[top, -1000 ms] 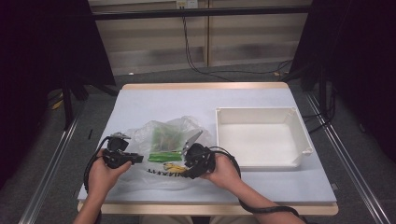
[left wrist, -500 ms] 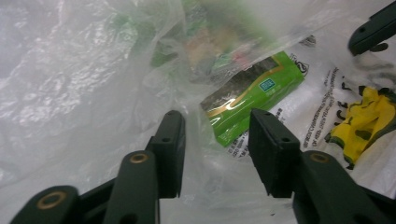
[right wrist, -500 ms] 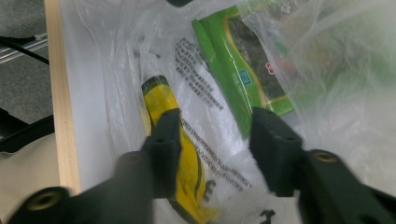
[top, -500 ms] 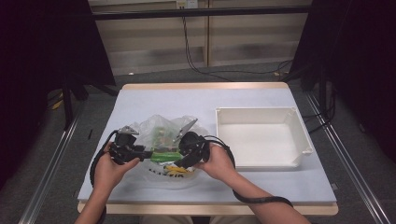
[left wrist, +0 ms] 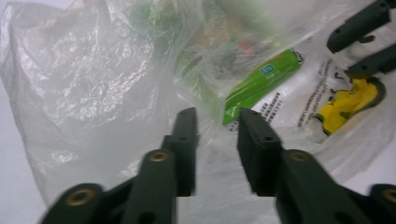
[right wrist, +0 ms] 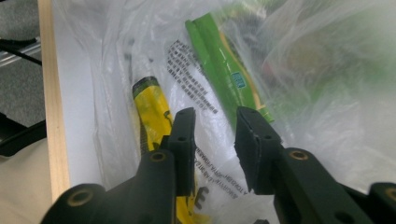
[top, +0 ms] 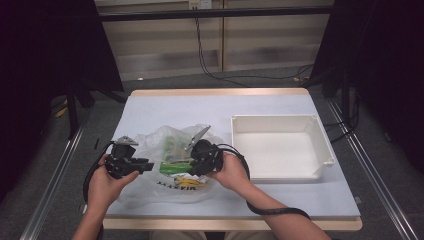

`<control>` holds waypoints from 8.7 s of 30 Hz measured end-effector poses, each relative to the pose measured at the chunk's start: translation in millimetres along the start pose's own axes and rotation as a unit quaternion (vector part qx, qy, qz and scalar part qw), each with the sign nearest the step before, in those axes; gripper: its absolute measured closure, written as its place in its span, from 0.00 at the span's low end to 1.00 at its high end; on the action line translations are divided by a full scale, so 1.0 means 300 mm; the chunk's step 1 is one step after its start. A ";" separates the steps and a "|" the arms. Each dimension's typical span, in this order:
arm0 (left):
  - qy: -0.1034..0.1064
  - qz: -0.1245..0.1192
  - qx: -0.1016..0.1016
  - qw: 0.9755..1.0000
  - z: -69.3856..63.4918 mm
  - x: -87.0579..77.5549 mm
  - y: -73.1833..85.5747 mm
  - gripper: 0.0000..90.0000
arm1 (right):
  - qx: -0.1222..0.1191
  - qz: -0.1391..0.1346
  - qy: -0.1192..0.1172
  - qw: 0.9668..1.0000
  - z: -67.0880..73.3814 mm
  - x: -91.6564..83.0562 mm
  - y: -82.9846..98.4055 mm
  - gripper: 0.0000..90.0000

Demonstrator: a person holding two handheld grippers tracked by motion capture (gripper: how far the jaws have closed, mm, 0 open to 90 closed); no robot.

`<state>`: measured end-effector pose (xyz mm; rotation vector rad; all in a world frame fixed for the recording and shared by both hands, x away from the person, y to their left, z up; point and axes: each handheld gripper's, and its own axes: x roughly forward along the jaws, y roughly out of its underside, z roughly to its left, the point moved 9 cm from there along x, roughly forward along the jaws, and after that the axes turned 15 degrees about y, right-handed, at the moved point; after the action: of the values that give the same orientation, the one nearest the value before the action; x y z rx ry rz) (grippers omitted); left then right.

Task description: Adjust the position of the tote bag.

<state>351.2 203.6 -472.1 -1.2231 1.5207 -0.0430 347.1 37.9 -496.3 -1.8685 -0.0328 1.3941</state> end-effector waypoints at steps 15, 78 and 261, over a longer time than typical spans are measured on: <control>-0.009 0.026 0.068 0.997 0.053 0.126 -0.099 0.87 | 0.024 0.000 0.033 0.999 -0.082 0.019 -0.050 1.00; -0.056 -0.037 0.007 0.998 0.312 0.222 -0.265 0.91 | 0.079 0.062 0.141 0.985 -0.377 0.142 -0.143 1.00; 0.012 -0.060 0.036 0.997 0.094 0.154 -0.178 0.50 | 0.052 0.072 -0.007 0.996 -0.225 -0.007 -0.177 0.84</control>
<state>414.5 162.8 -482.8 -1.2591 1.4523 -0.1909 423.6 35.3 -457.1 -1.8056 0.1682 1.4775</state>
